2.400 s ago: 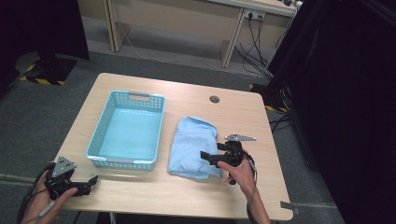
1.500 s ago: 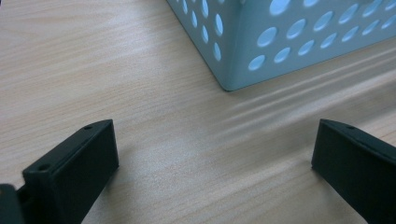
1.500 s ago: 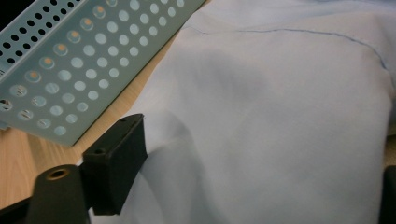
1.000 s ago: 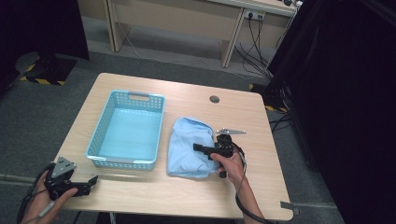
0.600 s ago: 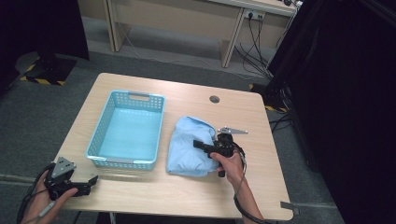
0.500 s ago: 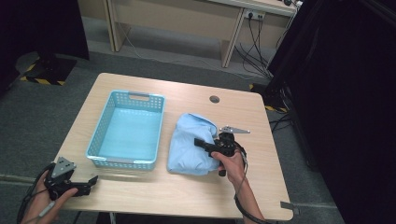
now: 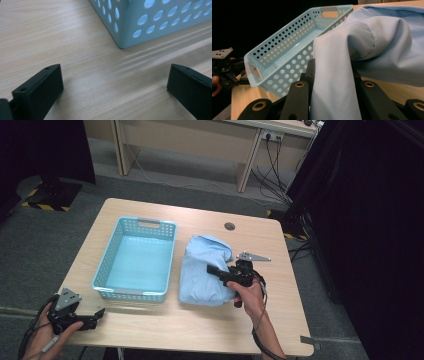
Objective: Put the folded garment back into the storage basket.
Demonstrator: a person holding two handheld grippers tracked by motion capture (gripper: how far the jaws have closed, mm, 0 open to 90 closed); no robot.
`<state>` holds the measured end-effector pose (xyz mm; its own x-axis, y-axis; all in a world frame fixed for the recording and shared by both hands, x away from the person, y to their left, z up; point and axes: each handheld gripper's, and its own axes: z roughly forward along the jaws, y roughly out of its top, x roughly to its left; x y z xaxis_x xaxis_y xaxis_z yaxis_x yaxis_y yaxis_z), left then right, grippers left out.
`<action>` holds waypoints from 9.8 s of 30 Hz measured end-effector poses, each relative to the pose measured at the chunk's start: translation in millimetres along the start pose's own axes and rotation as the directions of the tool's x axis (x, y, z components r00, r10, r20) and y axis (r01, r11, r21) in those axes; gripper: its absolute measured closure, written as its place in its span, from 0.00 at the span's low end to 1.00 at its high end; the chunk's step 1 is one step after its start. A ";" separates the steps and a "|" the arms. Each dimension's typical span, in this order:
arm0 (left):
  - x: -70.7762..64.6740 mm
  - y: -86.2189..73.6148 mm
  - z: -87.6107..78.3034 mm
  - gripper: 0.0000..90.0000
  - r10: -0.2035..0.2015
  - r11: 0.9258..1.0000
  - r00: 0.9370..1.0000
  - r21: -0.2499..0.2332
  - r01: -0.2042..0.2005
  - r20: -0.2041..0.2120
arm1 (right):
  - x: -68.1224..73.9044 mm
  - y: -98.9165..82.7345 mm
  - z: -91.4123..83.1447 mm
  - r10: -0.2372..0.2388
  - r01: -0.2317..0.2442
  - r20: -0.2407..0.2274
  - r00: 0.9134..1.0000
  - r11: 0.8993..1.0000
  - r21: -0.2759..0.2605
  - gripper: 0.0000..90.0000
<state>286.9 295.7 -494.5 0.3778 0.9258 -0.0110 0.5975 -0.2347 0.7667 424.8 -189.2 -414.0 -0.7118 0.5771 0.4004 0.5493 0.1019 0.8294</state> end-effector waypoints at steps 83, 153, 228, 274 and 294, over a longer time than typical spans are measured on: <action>-0.1 -0.5 -0.1 0.00 -0.001 1.000 1.000 -0.003 0.001 0.002 | 72.9 85.2 82.6 0.072 -0.073 -0.190 0.979 0.997 0.001 0.80; 1.6 -0.5 -0.6 0.00 0.019 1.000 1.000 -0.010 -0.019 -0.001 | 88.1 66.7 212.5 0.122 -0.126 0.031 0.992 0.952 0.280 0.42; 0.6 -0.9 -0.5 0.00 0.005 1.000 1.000 -0.005 -0.005 0.009 | 96.9 76.0 115.8 0.003 0.006 -0.053 0.999 0.986 0.169 0.11; -0.1 -1.2 -0.4 0.00 -0.001 1.000 1.000 -0.008 0.001 0.001 | 89.9 34.2 68.3 -0.129 0.130 -0.016 0.992 0.979 0.158 0.12; -0.1 -1.2 -0.4 0.00 -0.003 1.000 1.000 -0.008 0.003 0.001 | 85.2 15.2 72.0 -0.113 0.117 -0.032 0.993 0.980 0.164 0.12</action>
<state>285.9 296.0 -495.2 0.3773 0.9260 -0.0138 0.5927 -0.2299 0.7719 404.1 -80.1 -395.4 -0.7830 0.5358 0.3160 0.5264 0.3002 0.7955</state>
